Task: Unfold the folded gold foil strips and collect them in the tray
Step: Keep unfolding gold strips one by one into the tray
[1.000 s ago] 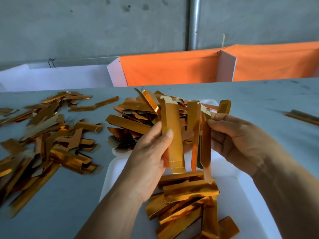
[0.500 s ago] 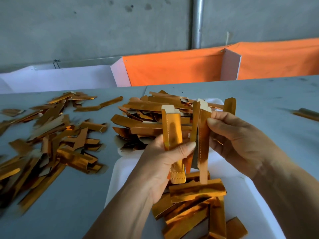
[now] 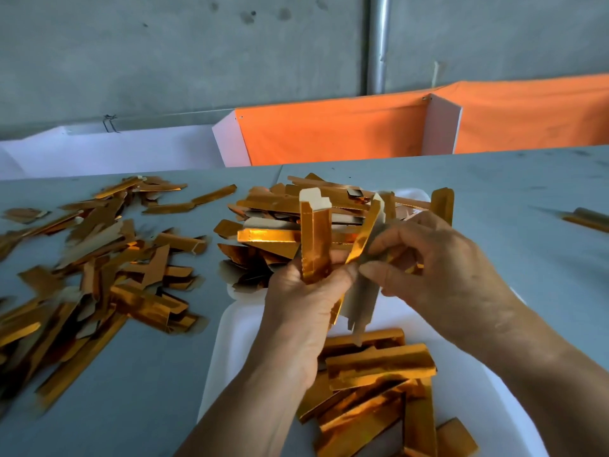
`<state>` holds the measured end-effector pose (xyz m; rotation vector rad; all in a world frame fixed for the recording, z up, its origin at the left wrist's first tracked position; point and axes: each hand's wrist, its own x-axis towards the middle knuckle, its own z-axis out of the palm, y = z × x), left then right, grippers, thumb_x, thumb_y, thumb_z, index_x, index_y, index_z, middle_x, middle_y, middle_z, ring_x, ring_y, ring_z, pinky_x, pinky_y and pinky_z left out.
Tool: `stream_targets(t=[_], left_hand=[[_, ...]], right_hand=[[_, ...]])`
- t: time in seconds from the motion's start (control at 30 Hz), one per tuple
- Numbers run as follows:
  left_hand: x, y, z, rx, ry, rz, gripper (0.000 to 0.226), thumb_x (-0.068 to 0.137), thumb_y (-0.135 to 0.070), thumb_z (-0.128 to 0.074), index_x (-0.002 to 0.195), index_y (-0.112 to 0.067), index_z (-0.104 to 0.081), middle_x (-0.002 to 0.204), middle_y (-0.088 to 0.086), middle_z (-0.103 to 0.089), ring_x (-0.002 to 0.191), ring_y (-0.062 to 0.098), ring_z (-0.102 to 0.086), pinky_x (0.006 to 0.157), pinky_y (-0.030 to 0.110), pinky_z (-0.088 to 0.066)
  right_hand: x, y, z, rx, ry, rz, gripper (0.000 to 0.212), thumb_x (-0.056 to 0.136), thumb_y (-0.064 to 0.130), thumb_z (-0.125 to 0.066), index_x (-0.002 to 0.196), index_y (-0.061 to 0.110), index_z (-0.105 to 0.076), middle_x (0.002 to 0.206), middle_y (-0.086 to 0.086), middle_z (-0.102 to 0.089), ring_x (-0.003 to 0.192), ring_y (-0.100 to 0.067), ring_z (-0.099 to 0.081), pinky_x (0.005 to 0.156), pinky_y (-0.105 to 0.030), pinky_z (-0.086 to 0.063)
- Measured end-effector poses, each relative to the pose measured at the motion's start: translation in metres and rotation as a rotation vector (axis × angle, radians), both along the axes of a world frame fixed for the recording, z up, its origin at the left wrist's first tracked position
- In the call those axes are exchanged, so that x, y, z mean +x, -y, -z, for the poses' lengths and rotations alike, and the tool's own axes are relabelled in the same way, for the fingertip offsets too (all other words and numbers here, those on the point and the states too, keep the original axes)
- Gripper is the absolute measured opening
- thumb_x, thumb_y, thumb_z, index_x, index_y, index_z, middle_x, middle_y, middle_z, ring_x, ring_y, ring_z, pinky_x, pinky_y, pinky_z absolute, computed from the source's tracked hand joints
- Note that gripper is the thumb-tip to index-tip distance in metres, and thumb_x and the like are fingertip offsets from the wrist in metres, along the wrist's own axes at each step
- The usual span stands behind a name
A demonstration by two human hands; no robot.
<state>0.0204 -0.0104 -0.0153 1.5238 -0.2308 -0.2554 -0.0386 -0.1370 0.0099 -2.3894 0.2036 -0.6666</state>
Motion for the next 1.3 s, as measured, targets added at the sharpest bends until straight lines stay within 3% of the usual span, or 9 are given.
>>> stream_targets(t=[0.2, 0.33, 0.43, 0.6, 0.7, 0.83, 0.93, 1.03, 1.3], left_hand=[[0.006, -0.004, 0.002, 0.012, -0.016, -0.004, 0.017, 0.078, -0.025, -0.072, 0.068, -0.040, -0.072, 0.058, -0.013, -0.062, 0.068, 0.010, -0.057, 0.061, 0.027, -0.039], [0.006, -0.005, 0.002, -0.009, -0.026, 0.042, 0.003, 0.075, -0.026, -0.074, 0.078, -0.025, -0.074, 0.066, -0.006, -0.067, 0.070, 0.013, -0.061, 0.064, 0.029, -0.042], [0.002, -0.004, 0.000, 0.004, -0.023, 0.108, 0.006, 0.076, -0.025, -0.073, 0.082, -0.024, -0.074, 0.080, -0.005, -0.074, 0.087, 0.018, -0.068, 0.081, 0.041, -0.052], [0.003, -0.004, -0.001, 0.008, -0.089, 0.179, 0.018, 0.070, -0.034, -0.074, 0.086, -0.026, -0.074, 0.089, -0.002, -0.074, 0.098, 0.024, -0.066, 0.095, 0.055, -0.045], [0.003, -0.006, -0.002, -0.049, -0.130, 0.242, 0.032, 0.061, -0.041, -0.071, 0.089, -0.025, -0.074, 0.091, -0.001, -0.074, 0.096, 0.022, -0.068, 0.099, 0.053, -0.043], [0.000, -0.007, -0.002, -0.075, -0.173, 0.312, 0.024, 0.062, -0.038, -0.070, 0.082, -0.026, -0.076, 0.091, 0.003, -0.074, 0.095, 0.023, -0.068, 0.100, 0.055, -0.042], [0.000, -0.007, -0.002, -0.076, -0.174, 0.334, 0.021, 0.065, -0.036, -0.069, 0.082, -0.025, -0.076, 0.091, 0.005, -0.074, 0.094, 0.024, -0.068, 0.099, 0.058, -0.041], [0.000, -0.008, -0.002, -0.073, -0.170, 0.360, 0.020, 0.070, -0.037, -0.067, 0.086, -0.028, -0.075, 0.096, 0.003, -0.074, 0.098, 0.024, -0.067, 0.096, 0.057, -0.045], [-0.001, -0.006, 0.000, -0.050, -0.047, 0.341, 0.033, 0.054, -0.048, -0.079, 0.084, -0.036, -0.073, 0.089, -0.007, -0.074, 0.084, 0.007, -0.069, 0.081, 0.037, -0.048]], right_hand=[[-0.008, 0.009, -0.005, 0.132, -0.066, -0.166, 0.012, 0.082, 0.020, -0.067, 0.090, 0.029, -0.069, 0.093, 0.009, -0.065, 0.086, -0.006, -0.065, 0.080, -0.021, -0.054], [-0.006, 0.011, -0.005, 0.323, -0.017, -0.286, 0.023, 0.080, 0.002, -0.069, 0.082, 0.025, -0.072, 0.080, 0.003, -0.071, 0.075, -0.009, -0.070, 0.071, -0.026, -0.058], [-0.004, 0.011, -0.004, 0.533, -0.002, -0.371, 0.012, 0.073, 0.011, -0.067, 0.078, 0.020, -0.073, 0.079, -0.001, -0.070, 0.073, -0.014, -0.070, 0.068, -0.026, -0.058], [0.001, 0.009, 0.001, 0.524, -0.045, -0.295, 0.015, 0.082, 0.001, -0.065, 0.079, 0.015, -0.071, 0.083, -0.006, -0.072, 0.077, -0.018, -0.070, 0.072, -0.032, -0.059], [0.000, 0.010, 0.001, 0.653, -0.012, -0.279, 0.007, 0.081, 0.005, -0.062, 0.083, 0.009, -0.067, 0.077, -0.006, -0.072, 0.073, -0.019, -0.071, 0.068, -0.027, -0.059], [-0.004, 0.018, 0.000, 0.916, 0.024, -0.286, 0.007, 0.072, 0.020, -0.063, 0.076, 0.014, -0.066, 0.072, -0.006, -0.067, 0.063, -0.016, -0.064, 0.060, -0.025, -0.054], [-0.003, 0.018, 0.001, 0.958, 0.020, -0.304, 0.013, 0.078, 0.011, -0.061, 0.069, 0.017, -0.068, 0.071, -0.007, -0.063, 0.060, -0.014, -0.057, 0.057, -0.025, -0.050], [-0.003, 0.020, 0.001, 0.967, 0.021, -0.294, 0.030, 0.089, -0.001, -0.052, 0.072, 0.017, -0.069, 0.075, -0.009, -0.067, 0.063, -0.015, -0.060, 0.058, -0.024, -0.053], [-0.006, 0.019, -0.001, 0.976, -0.030, -0.286, 0.019, 0.089, -0.004, -0.050, 0.089, 0.006, -0.067, 0.091, -0.015, -0.073, 0.083, -0.023, -0.071, 0.069, -0.024, -0.057]])
